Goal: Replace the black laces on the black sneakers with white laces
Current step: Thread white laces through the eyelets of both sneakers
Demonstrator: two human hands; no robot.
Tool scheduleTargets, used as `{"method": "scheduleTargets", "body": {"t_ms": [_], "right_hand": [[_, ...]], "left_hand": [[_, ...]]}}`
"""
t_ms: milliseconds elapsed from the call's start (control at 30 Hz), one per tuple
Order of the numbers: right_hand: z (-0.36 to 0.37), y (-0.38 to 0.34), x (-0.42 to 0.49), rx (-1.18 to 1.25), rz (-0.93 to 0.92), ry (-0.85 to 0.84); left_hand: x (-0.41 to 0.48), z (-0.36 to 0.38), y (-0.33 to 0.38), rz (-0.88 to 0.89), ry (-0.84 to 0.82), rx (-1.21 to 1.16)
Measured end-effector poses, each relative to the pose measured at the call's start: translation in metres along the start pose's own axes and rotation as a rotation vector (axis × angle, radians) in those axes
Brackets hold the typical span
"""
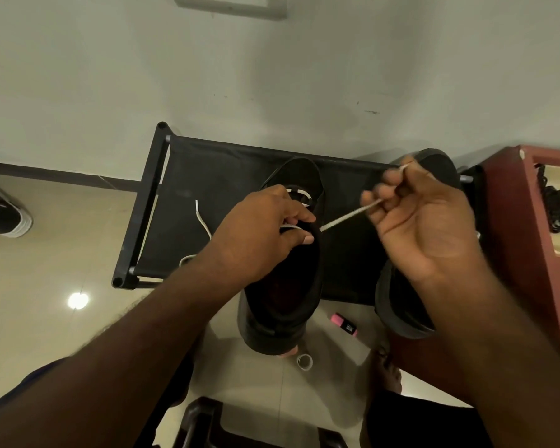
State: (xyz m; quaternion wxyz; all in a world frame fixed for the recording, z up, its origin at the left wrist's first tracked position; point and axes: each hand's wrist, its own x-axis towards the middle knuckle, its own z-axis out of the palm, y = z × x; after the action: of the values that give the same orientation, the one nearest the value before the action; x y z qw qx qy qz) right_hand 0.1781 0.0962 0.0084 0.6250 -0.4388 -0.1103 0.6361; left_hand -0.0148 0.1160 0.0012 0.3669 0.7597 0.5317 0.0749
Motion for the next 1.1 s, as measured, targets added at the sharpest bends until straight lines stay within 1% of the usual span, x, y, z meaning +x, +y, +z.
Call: {"method": "scheduleTargets", "body": {"t_ms": [33, 67, 133, 167, 233, 267, 300, 367, 467, 533, 600, 667, 700, 733, 800, 833, 867, 900, 933, 967, 1000, 1033, 1067, 1100], "right_hand": [[0.000, -0.003, -0.001, -0.041, -0.035, 0.016], [0.000, -0.003, -0.002, -0.185, -0.058, 0.036], [-0.002, 0.005, -0.002, -0.690, -0.093, 0.029], [-0.004, 0.011, -0.003, -0.966, -0.125, -0.027], [-0.008, 0.023, -0.002, -1.417, -0.174, -0.249], [-0.010, 0.028, -0.002, -1.563, -0.167, -0.354], [-0.012, 0.030, -0.003, -1.634, -0.139, -0.427], [-0.013, 0.030, -0.004, -1.599, -0.094, -0.488], [-0.013, 0.027, -0.004, -1.565, -0.138, -0.511], [-0.013, 0.028, -0.005, -1.613, -0.218, -0.467], [-0.011, 0.029, -0.005, -1.555, -0.252, -0.386], [-0.005, 0.029, -0.005, -1.323, -0.179, -0.257], [-0.002, 0.027, -0.005, -1.118, -0.128, -0.186], [0.002, 0.024, -0.005, -0.863, -0.077, -0.126], [0.005, 0.016, -0.005, -0.330, -0.021, -0.063], [0.004, 0.011, -0.005, -0.173, -0.025, -0.050], [0.003, 0.008, -0.004, -0.140, -0.022, -0.032], [0.001, 0.006, -0.004, -0.210, -0.004, -0.010], [-0.001, 0.007, -0.003, -0.395, 0.015, 0.009], [-0.003, 0.010, -0.003, -0.665, 0.012, -0.003], [-0.004, 0.014, -0.004, -0.944, -0.028, -0.053], [-0.003, 0.020, -0.005, -1.149, -0.076, -0.132], [-0.002, 0.025, -0.006, -1.257, -0.097, -0.210], [-0.001, 0.029, -0.007, -1.280, -0.083, -0.267]], "left_hand": [[0.000, 0.000, 0.000, 0.000, 0.001, 0.003], [0.000, 0.000, 0.000, 0.003, 0.003, 0.007], [0.000, -0.001, -0.001, 0.011, 0.001, 0.012], [0.001, 0.000, -0.001, 0.018, -0.001, 0.014], [0.000, -0.001, -0.004, 0.039, 0.006, 0.028], [0.000, -0.001, -0.005, 0.050, 0.011, 0.037], [0.000, -0.002, -0.007, 0.060, 0.014, 0.035], [0.000, -0.003, -0.010, 0.077, 0.013, -0.010], [0.000, -0.005, -0.014, 0.080, 0.008, -0.129], [0.000, -0.006, -0.016, 0.084, 0.003, -0.169], [-0.001, -0.007, -0.017, 0.089, -0.008, -0.178], [-0.001, -0.007, -0.016, 0.091, -0.019, -0.175], [-0.001, -0.008, -0.016, 0.089, -0.022, -0.175], [0.000, -0.007, -0.016, 0.086, -0.022, -0.176], [0.000, -0.007, -0.016, 0.084, -0.018, -0.186], [0.000, -0.006, -0.016, 0.081, -0.014, -0.190], [0.000, -0.006, -0.016, 0.081, -0.008, -0.189], [0.000, -0.006, -0.017, 0.081, -0.005, -0.183], [0.000, -0.006, -0.017, 0.081, -0.006, -0.174], [0.000, -0.005, -0.017, 0.081, -0.008, -0.163], [0.000, -0.005, -0.017, 0.084, -0.009, -0.155], [0.000, -0.005, -0.018, 0.090, -0.007, -0.151], [0.000, -0.004, -0.018, 0.094, -0.004, -0.155], [0.000, -0.004, -0.018, 0.098, 0.000, -0.162]]}}
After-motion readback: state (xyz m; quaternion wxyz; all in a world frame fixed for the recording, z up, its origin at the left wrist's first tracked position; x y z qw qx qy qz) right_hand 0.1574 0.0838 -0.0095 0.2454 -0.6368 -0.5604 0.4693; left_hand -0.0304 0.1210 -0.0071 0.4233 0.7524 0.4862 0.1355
